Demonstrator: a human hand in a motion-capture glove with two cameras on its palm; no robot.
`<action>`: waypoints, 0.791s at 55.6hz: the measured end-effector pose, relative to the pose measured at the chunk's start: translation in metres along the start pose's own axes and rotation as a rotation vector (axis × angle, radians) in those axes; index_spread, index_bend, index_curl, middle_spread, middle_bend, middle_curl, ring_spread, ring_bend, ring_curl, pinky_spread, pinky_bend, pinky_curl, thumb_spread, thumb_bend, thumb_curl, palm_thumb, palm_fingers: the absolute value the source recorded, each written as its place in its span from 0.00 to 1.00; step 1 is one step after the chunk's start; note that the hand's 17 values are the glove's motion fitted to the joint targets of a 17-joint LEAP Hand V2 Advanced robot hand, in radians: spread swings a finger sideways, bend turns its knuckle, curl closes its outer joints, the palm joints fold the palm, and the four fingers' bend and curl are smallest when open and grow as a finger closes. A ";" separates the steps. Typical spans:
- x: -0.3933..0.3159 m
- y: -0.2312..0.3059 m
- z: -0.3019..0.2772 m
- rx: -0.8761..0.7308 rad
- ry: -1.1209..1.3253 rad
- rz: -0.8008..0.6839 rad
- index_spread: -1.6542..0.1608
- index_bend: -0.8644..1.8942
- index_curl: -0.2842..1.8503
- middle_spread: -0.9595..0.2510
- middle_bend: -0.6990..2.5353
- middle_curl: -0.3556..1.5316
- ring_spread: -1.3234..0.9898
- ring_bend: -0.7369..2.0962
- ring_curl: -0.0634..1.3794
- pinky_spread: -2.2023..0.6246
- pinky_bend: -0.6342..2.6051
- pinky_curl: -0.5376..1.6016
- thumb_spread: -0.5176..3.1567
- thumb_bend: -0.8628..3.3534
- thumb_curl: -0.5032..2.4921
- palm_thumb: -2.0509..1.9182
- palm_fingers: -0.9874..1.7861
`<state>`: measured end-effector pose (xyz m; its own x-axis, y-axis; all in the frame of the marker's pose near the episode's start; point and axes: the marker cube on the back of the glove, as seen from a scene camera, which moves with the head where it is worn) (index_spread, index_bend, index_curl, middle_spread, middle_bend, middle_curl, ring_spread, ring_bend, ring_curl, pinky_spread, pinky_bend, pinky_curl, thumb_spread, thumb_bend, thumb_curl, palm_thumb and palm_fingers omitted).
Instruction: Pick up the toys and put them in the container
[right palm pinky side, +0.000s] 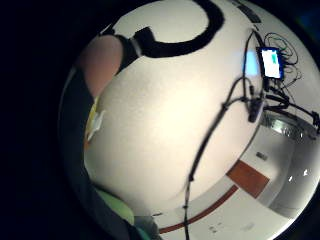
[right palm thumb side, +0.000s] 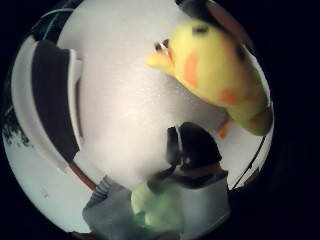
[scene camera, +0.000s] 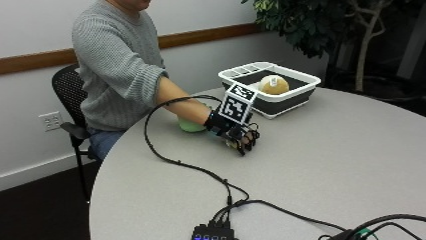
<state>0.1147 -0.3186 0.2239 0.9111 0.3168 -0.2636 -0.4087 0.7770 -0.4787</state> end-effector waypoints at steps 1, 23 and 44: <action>0.000 -0.001 0.002 0.014 -0.015 0.006 0.71 0.36 0.27 0.58 0.35 0.42 0.43 0.45 0.37 0.78 0.43 0.40 0.53 0.21 0.28 0.56 0.42; -0.008 -0.003 -0.011 0.128 0.051 -0.040 0.68 0.40 0.31 0.52 0.45 0.50 0.36 0.47 0.38 0.75 0.37 0.38 0.55 0.23 0.30 0.61 0.54; 0.015 0.033 -0.238 0.469 -0.098 -0.044 0.68 0.42 0.35 0.50 0.48 0.54 0.33 0.48 0.40 0.74 0.36 0.39 0.53 0.23 0.32 0.64 0.54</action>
<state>0.1020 -0.4173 0.0052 0.9370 0.3100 -0.1609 -0.3218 0.9454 -0.0524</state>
